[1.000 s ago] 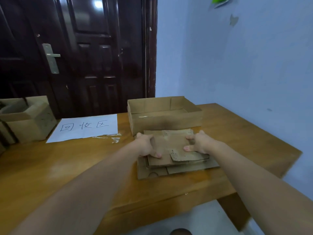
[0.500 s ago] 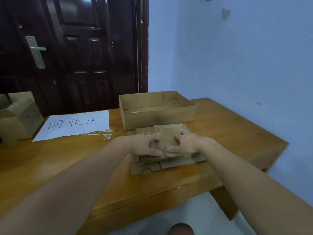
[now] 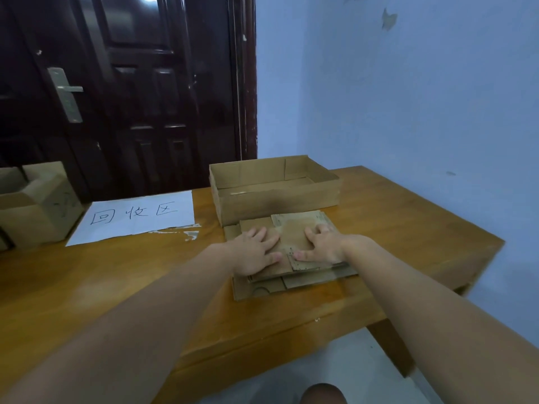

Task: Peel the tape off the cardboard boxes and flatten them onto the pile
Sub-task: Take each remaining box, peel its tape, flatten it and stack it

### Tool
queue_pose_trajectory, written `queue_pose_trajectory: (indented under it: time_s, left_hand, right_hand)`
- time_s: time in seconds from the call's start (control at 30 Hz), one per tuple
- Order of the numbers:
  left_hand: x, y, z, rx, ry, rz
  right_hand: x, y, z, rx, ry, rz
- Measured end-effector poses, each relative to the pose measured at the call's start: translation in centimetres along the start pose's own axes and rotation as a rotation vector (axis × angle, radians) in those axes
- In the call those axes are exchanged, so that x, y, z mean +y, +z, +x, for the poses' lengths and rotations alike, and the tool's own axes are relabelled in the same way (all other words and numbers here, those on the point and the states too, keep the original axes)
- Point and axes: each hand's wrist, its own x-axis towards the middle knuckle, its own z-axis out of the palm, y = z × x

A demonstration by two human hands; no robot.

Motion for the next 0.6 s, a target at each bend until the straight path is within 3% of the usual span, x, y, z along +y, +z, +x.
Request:
queue_pose_trajectory:
  time_s: [0.2,0.37,0.6]
  left_hand:
    - [0.3,1.2,-1.0,0.098,-0.004,0.011]
    - [0.7,1.5,-3.6,0.307,-0.037,0.026]
    - [-5.5,0.1,-11.7,0.375,-0.115,-0.03]
  right_hand:
    - [0.0,1.8,-0.3,0.093,-0.016,0.004]
    - [-1.6,1.1,-2.0,0.234,-0.133,-0.151]
    - [-10.3,-2.1,-5.5,0.355,-0.384,-0.08]
